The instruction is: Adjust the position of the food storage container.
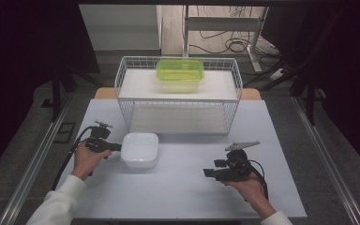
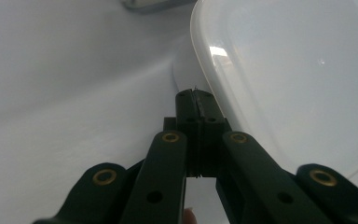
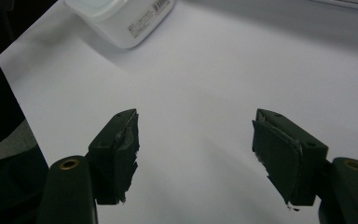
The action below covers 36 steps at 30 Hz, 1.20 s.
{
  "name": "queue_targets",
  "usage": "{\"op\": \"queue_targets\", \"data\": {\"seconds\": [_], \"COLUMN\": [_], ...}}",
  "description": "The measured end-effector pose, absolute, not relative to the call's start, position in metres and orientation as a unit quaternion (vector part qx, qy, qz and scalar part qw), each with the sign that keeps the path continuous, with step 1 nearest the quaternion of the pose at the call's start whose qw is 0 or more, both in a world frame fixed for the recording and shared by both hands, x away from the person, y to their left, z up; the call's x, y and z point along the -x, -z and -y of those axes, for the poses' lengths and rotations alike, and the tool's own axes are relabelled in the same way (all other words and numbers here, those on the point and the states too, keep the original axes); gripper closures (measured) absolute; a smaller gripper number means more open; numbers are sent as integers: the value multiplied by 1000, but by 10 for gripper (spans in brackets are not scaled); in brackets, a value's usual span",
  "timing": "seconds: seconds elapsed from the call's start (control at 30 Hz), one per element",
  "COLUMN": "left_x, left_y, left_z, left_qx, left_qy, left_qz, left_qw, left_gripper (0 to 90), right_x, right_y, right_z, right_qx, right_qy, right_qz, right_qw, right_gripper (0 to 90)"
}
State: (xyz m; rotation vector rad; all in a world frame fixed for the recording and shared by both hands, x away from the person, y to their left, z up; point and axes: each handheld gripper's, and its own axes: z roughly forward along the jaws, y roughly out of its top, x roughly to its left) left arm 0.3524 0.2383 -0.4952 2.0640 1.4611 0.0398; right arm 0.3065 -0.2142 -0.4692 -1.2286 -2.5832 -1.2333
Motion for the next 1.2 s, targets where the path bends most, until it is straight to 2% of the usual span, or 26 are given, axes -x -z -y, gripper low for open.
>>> {"op": "queue_targets", "data": {"seconds": [0.2,0.87,1.1,1.2], "left_x": [-352,-355,-357,-358], "left_y": [497,497,495,496], "left_z": [-218,-156,-145,-139], "left_qx": [-777,-792,-791,-776], "left_qy": [4,22,28,39], "left_qz": [-542,-509,-508,-518], "left_qw": [320,336,341,358], "left_gripper": [897,897,896,896], "right_x": [-307,-307,-306,-307], "right_y": [469,469,470,471], "right_z": [215,214,213,213], "right_qx": [394,392,390,390], "right_qy": [396,394,393,393], "right_qz": [829,831,832,832], "right_qw": [14,15,16,19], "right_gripper": [310,310,310,310]}}
